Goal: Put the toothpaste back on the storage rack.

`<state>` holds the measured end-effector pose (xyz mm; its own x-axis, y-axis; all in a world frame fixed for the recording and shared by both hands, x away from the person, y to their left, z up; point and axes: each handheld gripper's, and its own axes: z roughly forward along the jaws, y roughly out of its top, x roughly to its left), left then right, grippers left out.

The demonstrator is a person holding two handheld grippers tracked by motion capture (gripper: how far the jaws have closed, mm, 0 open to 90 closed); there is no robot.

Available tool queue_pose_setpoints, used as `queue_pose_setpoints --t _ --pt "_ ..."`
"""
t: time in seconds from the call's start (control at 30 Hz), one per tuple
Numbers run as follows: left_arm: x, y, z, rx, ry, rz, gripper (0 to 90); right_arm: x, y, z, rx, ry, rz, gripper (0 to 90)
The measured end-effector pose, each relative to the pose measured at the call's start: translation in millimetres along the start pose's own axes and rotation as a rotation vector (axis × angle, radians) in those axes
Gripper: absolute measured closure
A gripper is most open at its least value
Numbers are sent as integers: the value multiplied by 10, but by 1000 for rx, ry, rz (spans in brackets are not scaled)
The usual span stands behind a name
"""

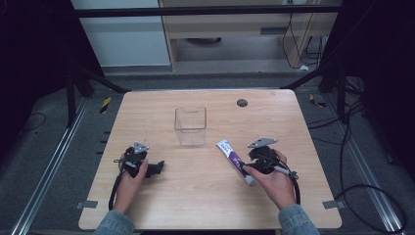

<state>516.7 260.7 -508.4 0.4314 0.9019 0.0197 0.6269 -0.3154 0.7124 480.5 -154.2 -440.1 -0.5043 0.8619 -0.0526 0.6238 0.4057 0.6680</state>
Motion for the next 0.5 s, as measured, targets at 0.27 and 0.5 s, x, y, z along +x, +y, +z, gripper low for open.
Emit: queue_pose_setpoints --t 0.27,0.5 --pt "-2 5 5 0 3 -4 0 87 187 123 36 34 -40 296" --pt "-5 7 7 0 6 -7 0 111 283 193 63 58 -50 338"
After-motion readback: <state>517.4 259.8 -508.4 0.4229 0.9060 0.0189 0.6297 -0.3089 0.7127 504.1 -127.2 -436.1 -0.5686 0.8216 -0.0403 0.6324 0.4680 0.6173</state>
